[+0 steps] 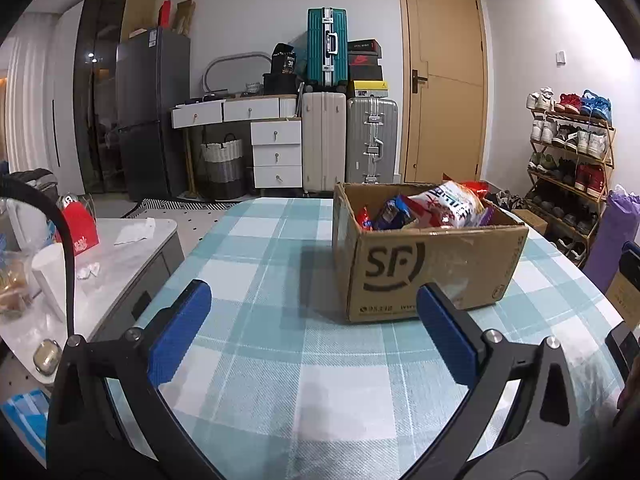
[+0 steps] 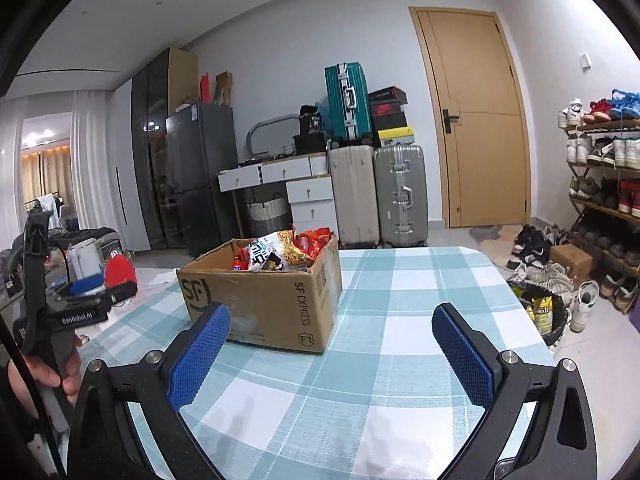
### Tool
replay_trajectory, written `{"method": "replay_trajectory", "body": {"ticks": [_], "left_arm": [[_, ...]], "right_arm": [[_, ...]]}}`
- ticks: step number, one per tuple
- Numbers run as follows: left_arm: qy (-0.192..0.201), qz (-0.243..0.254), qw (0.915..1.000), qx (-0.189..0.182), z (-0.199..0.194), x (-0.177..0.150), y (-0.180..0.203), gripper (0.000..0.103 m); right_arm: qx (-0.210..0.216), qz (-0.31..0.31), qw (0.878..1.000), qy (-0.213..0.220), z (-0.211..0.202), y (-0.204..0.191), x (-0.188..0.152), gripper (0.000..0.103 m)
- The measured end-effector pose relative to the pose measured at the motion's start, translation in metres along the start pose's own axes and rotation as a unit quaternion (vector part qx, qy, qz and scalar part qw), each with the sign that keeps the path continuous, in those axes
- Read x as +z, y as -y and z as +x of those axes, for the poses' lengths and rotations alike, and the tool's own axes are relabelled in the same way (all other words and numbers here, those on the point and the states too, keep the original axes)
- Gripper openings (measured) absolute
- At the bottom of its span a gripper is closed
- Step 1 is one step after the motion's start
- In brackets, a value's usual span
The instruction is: Organize snacks
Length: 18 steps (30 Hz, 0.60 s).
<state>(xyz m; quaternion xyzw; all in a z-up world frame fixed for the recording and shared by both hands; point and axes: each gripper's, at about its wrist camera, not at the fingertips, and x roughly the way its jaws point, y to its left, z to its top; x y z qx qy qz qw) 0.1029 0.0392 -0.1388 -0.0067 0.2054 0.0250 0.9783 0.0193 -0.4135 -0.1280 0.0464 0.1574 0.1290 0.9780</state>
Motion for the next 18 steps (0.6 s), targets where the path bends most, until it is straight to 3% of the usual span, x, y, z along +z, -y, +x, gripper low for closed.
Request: {"method": "replay_trajectory", "body": {"ticks": [7, 14, 18], "left_arm": [[0.034, 0.018, 0.9992, 0.002, 0.002, -0.013, 0.008, 0.103], [0.039, 0.016, 0.9991, -0.007, 0.004, -0.015, 0.007, 0.103], [0.035, 0.011, 0.9993, 0.001, 0.004, -0.011, 0.005, 0.103]], "right_arm": [[-0.005, -0.015, 0.999, 0.032, -0.007, -0.003, -0.007, 0.103], [-0.004, -0.028, 1.0, 0.0, 0.009, -0.01, -0.009, 0.103], [0.003, -0.034, 0.999, 0.005, 0.009, -0.012, -0.01, 0.103]]}}
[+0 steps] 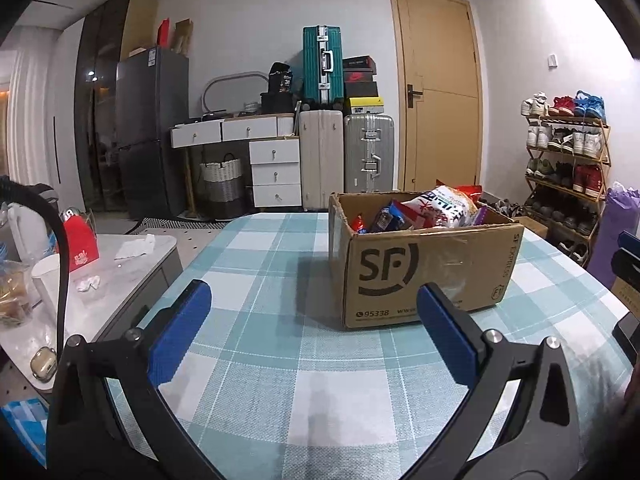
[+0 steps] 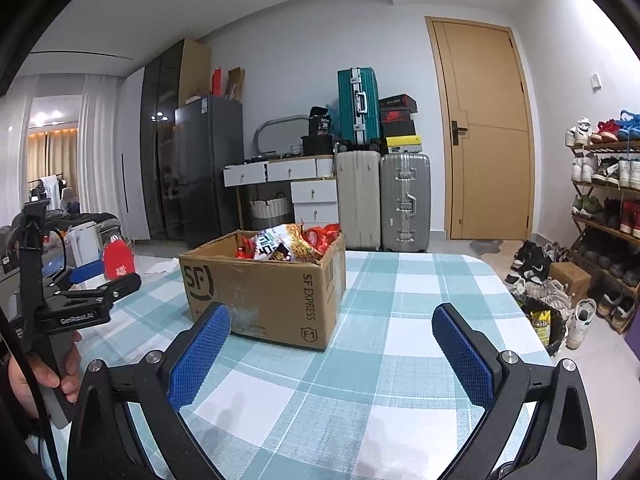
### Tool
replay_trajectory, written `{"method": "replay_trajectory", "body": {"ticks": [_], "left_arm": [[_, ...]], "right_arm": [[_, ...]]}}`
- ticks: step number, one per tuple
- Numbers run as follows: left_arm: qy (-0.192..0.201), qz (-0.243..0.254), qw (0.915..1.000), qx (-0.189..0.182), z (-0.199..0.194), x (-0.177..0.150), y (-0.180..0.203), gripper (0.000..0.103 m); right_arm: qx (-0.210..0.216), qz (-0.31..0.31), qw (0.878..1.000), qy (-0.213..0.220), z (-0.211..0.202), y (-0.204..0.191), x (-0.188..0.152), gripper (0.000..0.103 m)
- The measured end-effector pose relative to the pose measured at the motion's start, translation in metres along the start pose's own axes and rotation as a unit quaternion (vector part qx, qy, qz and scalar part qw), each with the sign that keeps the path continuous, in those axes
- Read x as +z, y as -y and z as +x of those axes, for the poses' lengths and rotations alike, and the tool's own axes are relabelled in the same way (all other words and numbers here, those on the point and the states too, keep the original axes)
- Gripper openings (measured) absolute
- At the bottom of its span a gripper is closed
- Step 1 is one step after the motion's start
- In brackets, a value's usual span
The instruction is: Organize snacks
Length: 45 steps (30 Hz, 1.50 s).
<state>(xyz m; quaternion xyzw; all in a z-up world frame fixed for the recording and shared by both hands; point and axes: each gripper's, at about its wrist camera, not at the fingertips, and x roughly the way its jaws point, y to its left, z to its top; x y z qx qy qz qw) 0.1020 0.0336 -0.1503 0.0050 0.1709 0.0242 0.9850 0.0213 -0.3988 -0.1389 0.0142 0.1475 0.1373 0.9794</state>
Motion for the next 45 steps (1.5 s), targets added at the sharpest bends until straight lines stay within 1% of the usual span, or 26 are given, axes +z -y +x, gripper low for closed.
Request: {"method": "replay_trajectory", "body": {"ticks": [14, 17, 20, 23, 45], "left_arm": [[0.002, -0.001, 1.0, 0.004, -0.006, 0.0025, -0.0032, 0.103], [0.004, -0.001, 0.9999, 0.012, -0.005, 0.002, -0.0033, 0.103], [0.005, -0.001, 0.9999, 0.01, -0.0047, 0.002, -0.0032, 0.103], [0.005, 0.003, 1.0, 0.007, -0.005, 0.0021, -0.0025, 0.103], [0.006, 0.003, 1.0, 0.007, -0.0067, 0.0019, -0.0019, 0.103]], "right_arm": [[-0.006, 0.001, 1.0, 0.004, -0.0022, 0.0013, -0.0013, 0.103], [-0.008, 0.0, 1.0, 0.005, -0.0016, 0.0009, -0.0014, 0.103], [-0.014, -0.011, 1.0, -0.005, 0.0038, -0.0035, -0.0038, 0.103], [-0.008, -0.014, 1.0, -0.001, 0.0027, -0.0048, -0.0054, 0.103], [-0.01, -0.006, 1.0, 0.002, 0.0011, -0.0028, -0.0068, 0.103]]}}
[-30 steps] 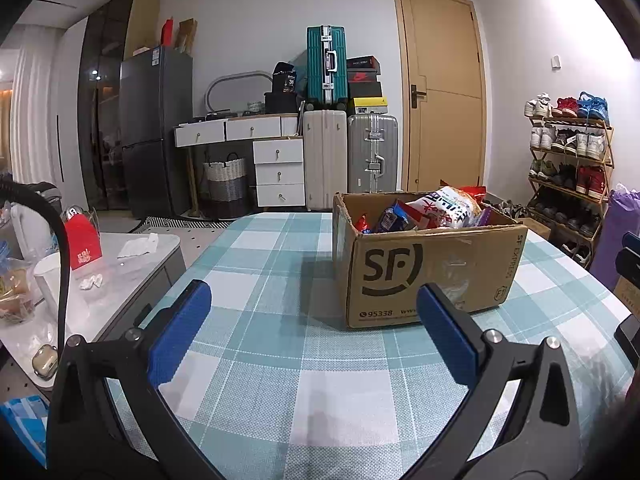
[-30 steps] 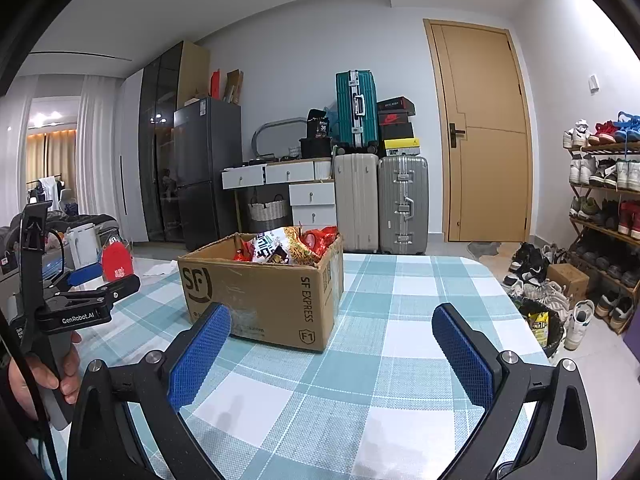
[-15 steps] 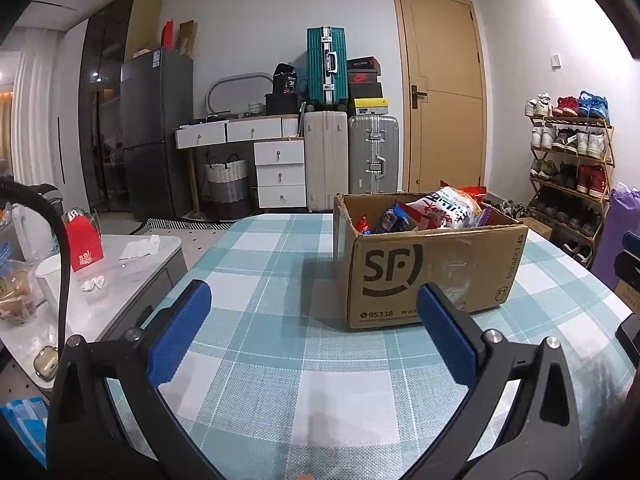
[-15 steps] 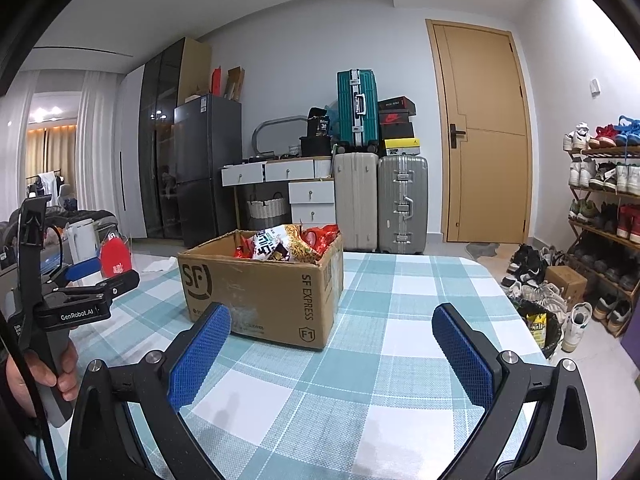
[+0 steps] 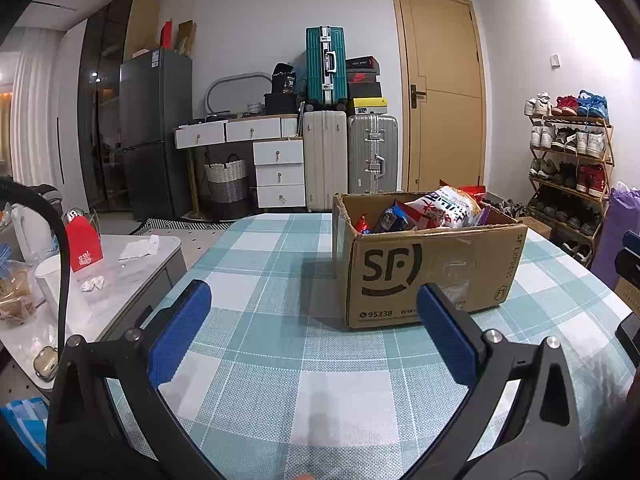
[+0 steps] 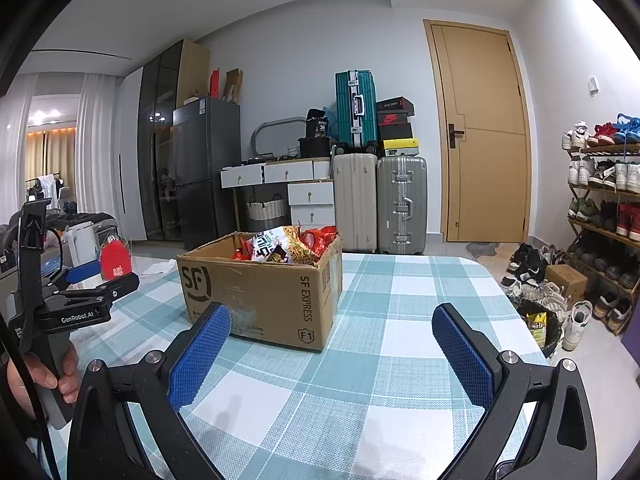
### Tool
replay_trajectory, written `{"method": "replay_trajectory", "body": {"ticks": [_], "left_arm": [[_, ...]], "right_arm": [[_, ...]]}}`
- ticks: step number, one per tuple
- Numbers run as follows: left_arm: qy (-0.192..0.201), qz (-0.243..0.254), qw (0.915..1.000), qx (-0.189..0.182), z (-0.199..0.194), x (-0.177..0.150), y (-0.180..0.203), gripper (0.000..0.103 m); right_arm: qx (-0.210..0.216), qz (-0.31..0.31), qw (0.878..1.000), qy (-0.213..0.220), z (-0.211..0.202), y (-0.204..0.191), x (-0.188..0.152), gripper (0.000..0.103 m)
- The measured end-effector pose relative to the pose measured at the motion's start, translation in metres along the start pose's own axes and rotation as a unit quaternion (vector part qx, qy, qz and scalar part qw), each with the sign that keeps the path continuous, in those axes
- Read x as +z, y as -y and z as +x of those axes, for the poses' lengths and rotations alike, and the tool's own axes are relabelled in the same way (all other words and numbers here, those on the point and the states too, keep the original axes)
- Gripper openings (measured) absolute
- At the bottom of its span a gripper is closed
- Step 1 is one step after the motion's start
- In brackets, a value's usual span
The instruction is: Organize snacks
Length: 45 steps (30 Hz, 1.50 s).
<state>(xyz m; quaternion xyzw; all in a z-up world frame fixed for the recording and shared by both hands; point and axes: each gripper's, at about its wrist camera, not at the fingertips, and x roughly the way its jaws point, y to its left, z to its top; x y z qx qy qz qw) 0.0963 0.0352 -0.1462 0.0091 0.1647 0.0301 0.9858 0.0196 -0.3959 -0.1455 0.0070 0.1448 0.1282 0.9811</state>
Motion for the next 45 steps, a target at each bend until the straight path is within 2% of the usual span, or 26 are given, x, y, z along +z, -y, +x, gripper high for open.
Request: {"method": "replay_trajectory", "body": {"ticks": [36, 45], "left_arm": [[-0.009, -0.001, 1.0, -0.001, 0.0059, -0.0063, 0.0004, 0.103], [0.009, -0.007, 0.9999, -0.005, -0.0022, -0.0053, -0.0039, 0.103]], "right_arm": [[-0.01, 0.002, 1.0, -0.004, 0.0005, -0.0021, 0.0009, 0.103], [-0.01, 0.002, 1.0, -0.003, 0.0, -0.002, 0.0006, 0.103]]}}
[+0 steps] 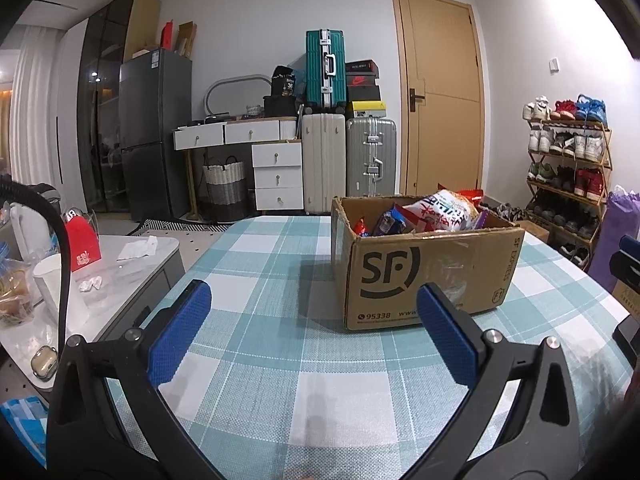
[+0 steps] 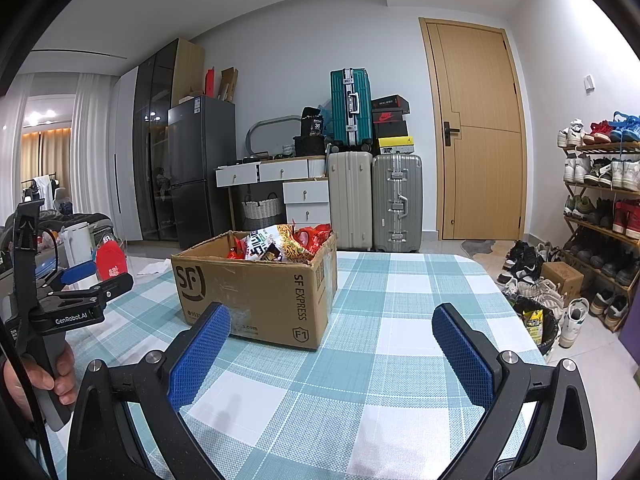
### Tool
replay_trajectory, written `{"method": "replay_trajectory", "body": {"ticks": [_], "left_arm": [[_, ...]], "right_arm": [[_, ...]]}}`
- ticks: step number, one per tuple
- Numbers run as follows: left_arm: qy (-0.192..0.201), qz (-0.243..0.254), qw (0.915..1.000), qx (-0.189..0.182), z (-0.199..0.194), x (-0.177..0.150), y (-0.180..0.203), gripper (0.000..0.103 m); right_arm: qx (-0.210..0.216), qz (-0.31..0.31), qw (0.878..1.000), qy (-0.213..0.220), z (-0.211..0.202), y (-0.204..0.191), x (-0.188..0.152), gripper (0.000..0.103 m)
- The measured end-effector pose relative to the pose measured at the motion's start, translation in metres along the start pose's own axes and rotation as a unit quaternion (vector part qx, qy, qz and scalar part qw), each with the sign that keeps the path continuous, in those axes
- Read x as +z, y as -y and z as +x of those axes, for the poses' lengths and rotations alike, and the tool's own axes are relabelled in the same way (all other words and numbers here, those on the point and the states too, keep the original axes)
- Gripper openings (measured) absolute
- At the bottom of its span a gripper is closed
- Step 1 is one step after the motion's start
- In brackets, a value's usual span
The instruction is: Organize snacks
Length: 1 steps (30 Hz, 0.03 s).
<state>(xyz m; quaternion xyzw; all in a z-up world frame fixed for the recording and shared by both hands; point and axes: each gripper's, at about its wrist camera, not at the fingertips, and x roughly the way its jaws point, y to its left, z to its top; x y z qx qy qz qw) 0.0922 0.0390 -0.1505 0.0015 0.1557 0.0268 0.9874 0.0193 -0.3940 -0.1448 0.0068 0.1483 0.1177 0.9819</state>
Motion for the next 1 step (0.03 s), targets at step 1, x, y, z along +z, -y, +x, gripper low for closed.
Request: {"method": "replay_trajectory", "body": {"ticks": [1], "left_arm": [[-0.001, -0.001, 1.0, 0.0, 0.0003, 0.0003, -0.0005, 0.103]], "right_arm": [[0.0, 0.0, 1.0, 0.0, 0.0002, -0.0002, 0.0, 0.103]]}}
